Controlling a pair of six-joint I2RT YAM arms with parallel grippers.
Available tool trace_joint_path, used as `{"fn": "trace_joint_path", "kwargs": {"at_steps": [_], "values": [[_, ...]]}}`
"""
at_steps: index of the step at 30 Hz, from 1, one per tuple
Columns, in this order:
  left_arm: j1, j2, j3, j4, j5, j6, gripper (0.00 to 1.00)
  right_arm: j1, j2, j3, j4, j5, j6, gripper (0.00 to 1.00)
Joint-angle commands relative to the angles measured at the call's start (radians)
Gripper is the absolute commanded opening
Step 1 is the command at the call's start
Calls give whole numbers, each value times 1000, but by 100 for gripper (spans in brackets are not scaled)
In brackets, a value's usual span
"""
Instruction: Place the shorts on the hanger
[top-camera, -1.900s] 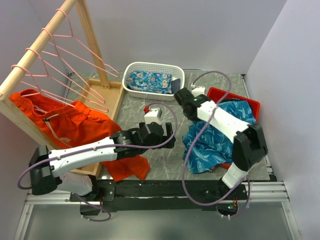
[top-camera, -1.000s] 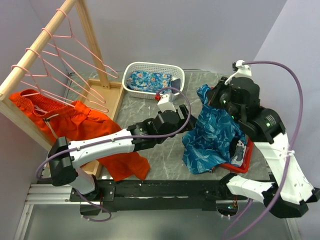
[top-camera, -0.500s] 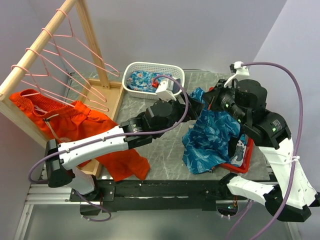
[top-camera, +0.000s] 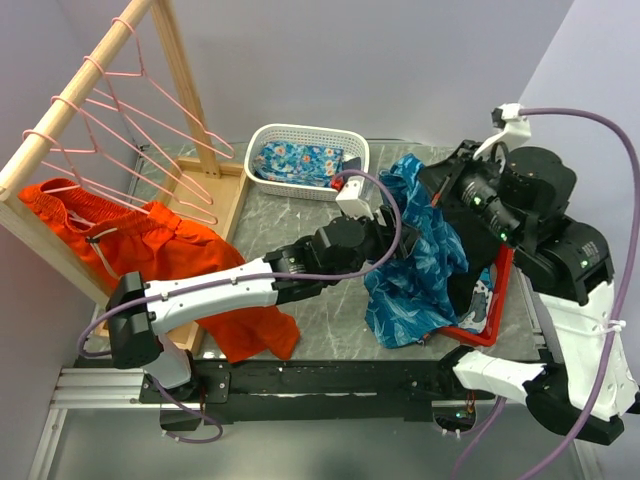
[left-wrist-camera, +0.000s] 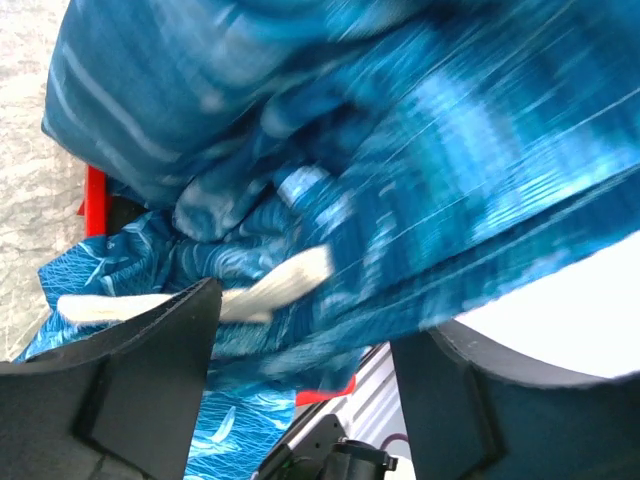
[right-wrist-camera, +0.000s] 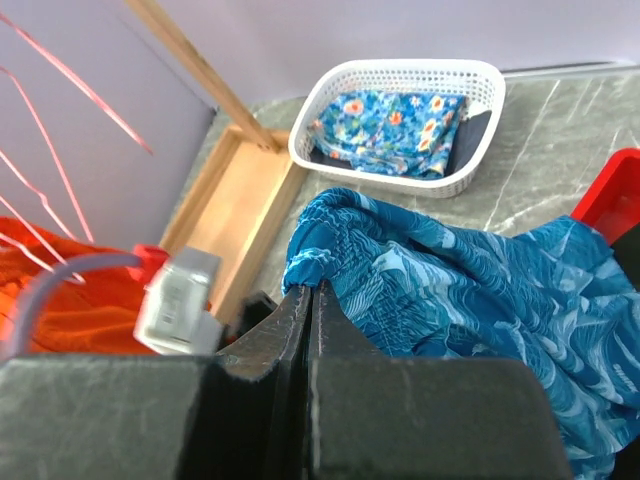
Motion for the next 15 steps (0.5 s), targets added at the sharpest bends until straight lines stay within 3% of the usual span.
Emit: {"fn": "trace_joint_path", "kwargs": {"at_steps": [1, 12, 15], "values": [[-13, 20, -19, 56, 2, 58, 71, 7, 36, 154, 13, 50, 28, 0], [-20, 20, -122, 25, -77, 67, 67, 7, 96, 269, -4, 219, 50, 0], [-18, 19, -143, 16, -91, 50, 53, 6, 112, 285, -9, 274, 53, 0]]}}
